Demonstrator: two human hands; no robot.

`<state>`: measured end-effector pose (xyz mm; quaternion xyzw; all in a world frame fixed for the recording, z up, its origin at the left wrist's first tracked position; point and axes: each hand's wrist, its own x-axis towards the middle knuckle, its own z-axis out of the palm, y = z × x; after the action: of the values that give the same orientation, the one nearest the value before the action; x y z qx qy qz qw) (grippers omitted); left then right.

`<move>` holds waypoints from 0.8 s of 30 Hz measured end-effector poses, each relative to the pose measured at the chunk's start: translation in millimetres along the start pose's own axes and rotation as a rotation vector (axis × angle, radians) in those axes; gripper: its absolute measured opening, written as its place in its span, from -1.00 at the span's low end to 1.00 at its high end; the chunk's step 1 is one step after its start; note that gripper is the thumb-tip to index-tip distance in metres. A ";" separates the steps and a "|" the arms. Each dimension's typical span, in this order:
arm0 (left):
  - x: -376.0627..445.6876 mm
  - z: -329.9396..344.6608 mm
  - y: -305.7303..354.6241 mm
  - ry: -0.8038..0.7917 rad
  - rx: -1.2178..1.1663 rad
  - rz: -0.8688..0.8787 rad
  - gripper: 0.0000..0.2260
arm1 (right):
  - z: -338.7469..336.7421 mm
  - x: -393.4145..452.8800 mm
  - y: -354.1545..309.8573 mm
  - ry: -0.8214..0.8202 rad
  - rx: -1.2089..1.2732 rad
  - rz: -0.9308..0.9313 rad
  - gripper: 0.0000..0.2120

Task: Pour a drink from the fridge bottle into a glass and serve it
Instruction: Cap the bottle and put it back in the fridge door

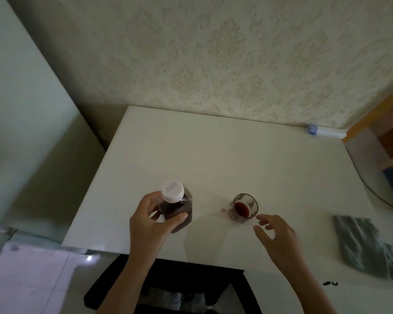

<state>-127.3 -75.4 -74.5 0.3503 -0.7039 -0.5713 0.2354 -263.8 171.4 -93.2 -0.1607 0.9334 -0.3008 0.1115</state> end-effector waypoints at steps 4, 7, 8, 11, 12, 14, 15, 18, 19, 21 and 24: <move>-22.1 -0.6 5.6 0.129 -0.038 -0.021 -0.45 | -9.6 1.5 -1.8 -0.062 -0.025 -0.088 -0.83; -45.2 -1.5 11.8 0.231 -0.065 -0.026 -0.42 | -17.4 5.2 -5.6 -0.143 -0.069 -0.176 -0.83; -54.1 -2.9 13.2 0.262 -0.089 -0.038 -0.43 | -19.2 5.0 -7.3 -0.170 -0.081 -0.208 -0.83; -84.6 -10.0 16.6 0.350 -0.159 -0.072 -0.46 | -20.8 -0.1 -13.3 -0.210 -0.067 -0.297 -0.84; -95.4 -13.8 17.3 0.379 -0.175 -0.079 -0.46 | -19.3 -2.4 -15.0 -0.216 -0.054 -0.324 -0.83; -118.5 -22.5 18.8 0.437 -0.192 -0.091 -0.46 | -16.2 -10.0 -22.0 -0.248 -0.037 -0.379 -0.82; -131.0 -27.7 19.7 0.471 -0.190 -0.100 -0.46 | -14.1 -14.8 -26.2 -0.273 -0.035 -0.415 -0.83; -168.8 -46.5 22.0 0.585 -0.169 -0.116 -0.46 | -6.6 -34.0 -43.8 -0.330 -0.014 -0.561 -0.84; -181.2 -53.7 22.5 0.619 -0.155 -0.113 -0.46 | -3.4 -41.4 -51.0 -0.344 -0.012 -0.611 -0.84; -206.1 -68.1 23.1 0.680 -0.136 -0.112 -0.47 | 5.1 -56.9 -65.5 -0.377 -0.001 -0.697 -0.85; -245.0 -93.1 20.9 0.771 -0.127 -0.112 -0.47 | 21.8 -85.4 -90.7 -0.406 -0.007 -0.841 -0.88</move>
<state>93.9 54.0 -15.4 0.5619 -0.5068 -0.4521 0.4722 -157.1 121.7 -46.7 -0.5812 0.7475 -0.2791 0.1599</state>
